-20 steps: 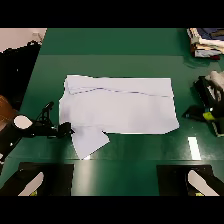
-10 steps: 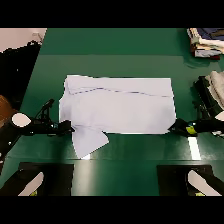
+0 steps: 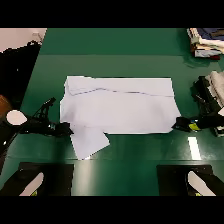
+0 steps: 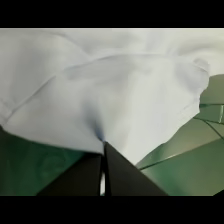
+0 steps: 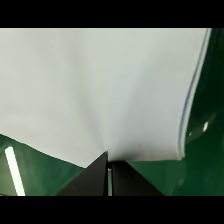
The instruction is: Fold the shirts.
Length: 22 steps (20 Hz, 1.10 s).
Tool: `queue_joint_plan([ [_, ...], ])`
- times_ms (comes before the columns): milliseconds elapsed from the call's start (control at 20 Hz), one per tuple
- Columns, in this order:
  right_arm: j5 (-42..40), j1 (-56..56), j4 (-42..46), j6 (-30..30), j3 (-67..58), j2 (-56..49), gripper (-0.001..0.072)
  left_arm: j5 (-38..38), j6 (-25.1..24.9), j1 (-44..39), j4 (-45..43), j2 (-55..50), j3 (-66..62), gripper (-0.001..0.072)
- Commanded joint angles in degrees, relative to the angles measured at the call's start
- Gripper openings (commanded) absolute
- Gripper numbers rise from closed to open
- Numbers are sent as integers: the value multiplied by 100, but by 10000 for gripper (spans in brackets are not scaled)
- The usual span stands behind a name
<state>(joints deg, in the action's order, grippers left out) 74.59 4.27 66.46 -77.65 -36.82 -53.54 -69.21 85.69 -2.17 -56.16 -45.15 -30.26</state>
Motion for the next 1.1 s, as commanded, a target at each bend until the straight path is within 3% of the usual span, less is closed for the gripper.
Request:
queue_joint_plan([
  [0, 1119, -17, 721, -2, -136, 813, 13, -651, 474, -407, -256, 721, -111, 20],
  [150, 1585, -11, 1025, -293, -140, 1499, 13, -1340, 739, -457, -236, 1296, -345, 22],
  [350, 1392, -11, 1008, -293, -658, 1467, 12, -623, 621, -457, -409, 1121, -1211, 21],
  [550, 872, -13, 1001, -273, -1598, 162, 12, 243, 76, -457, -669, -74, -1810, 22],
  [700, 588, -13, 955, -216, -2328, -1036, 13, 1165, -59, -457, -667, -1351, -2330, 22],
  [1050, 350, -11, 181, -72, -3932, -3202, 13, 1755, -190, -457, -660, -3836, -3985, 24],
])
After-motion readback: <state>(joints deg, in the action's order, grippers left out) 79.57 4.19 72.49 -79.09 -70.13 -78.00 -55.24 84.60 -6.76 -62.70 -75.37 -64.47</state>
